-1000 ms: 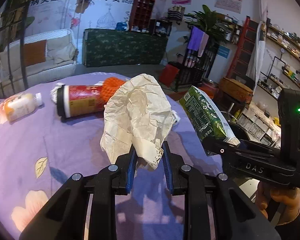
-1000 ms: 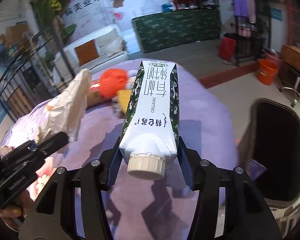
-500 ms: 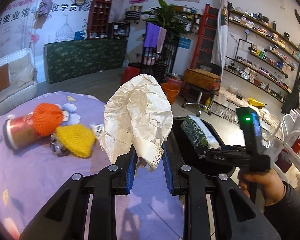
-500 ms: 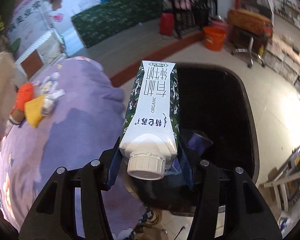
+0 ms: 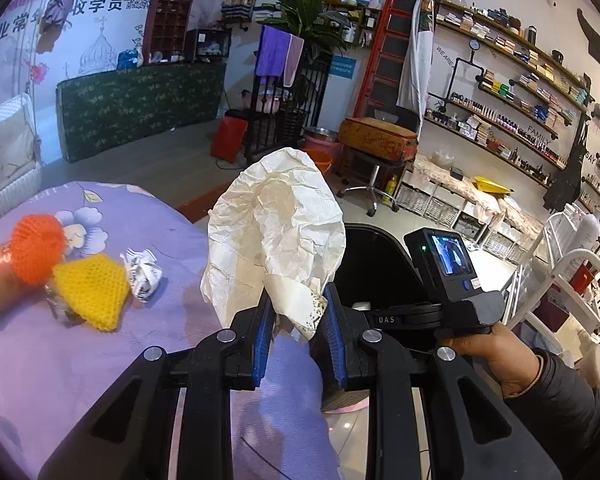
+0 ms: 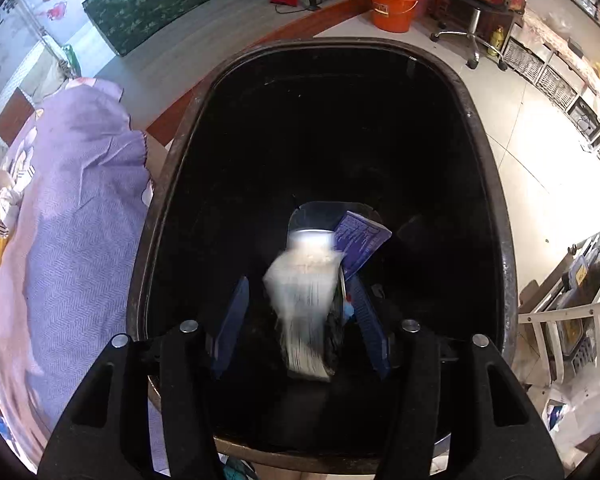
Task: Collect trash
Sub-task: 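Carry the carton to the bin and release it with the right gripper, then lower the crumpled paper into the bin and open the left gripper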
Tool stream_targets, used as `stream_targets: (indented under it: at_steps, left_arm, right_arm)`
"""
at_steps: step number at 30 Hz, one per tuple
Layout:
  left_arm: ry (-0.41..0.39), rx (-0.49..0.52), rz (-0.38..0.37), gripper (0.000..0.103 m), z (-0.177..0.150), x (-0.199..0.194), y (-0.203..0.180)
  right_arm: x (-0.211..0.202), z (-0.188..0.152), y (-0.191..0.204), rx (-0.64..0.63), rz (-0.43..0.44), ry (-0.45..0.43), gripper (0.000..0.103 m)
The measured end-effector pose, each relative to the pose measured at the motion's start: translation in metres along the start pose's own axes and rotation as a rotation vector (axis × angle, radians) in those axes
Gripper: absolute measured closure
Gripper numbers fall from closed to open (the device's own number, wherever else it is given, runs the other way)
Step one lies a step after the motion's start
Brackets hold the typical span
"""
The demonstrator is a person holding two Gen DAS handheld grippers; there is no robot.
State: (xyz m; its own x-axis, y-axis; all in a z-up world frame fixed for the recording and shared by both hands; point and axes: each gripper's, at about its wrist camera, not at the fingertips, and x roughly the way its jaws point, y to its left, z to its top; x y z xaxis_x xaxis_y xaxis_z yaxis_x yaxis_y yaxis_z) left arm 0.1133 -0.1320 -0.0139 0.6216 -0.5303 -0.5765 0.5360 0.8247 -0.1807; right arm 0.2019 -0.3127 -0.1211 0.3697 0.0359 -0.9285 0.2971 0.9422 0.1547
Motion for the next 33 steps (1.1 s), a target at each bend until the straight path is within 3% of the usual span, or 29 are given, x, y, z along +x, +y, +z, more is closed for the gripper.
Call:
stream_targets:
  at_steps: [4,7,11,17,22,29,31,33]
  left_arm:
    - [0.021,0.029,-0.012,0.079,-0.001,0.008,-0.013]
    - [0.038,0.051,-0.034,0.079,0.001,0.016,-0.024]
    - [0.059,0.082,-0.083,0.079,0.005,0.030,-0.041]
    - [0.139,0.106,-0.186,0.079,0.008,0.066,-0.071]
    - [0.187,0.163,-0.227,0.079,0.008,0.091,-0.096]
    - [0.287,0.201,-0.259,0.077,0.005,0.129,-0.115]
    - [0.295,0.206,-0.252,0.069,0.001,0.134,-0.116]
    - [0.290,0.205,-0.243,0.034,0.002,0.136,-0.116]
  right_arm:
    - [-0.017,-0.007,-0.004,0.023,0.010,-0.071,0.040]
    - [-0.041,-0.014,-0.006,0.037,0.014,-0.155,0.030]
    - [-0.081,-0.028,-0.015,0.058,-0.040,-0.303,0.022]
    - [-0.123,-0.048,-0.041,0.116,-0.142,-0.441,0.016]
    - [-0.142,-0.060,-0.078,0.214,-0.195,-0.484,0.015]
    - [-0.140,-0.059,-0.110,0.288,-0.212,-0.475,0.015]
    - [-0.139,-0.058,-0.112,0.292,-0.212,-0.473,0.015]
    - [-0.137,-0.060,-0.111,0.291,-0.210,-0.470,0.015]
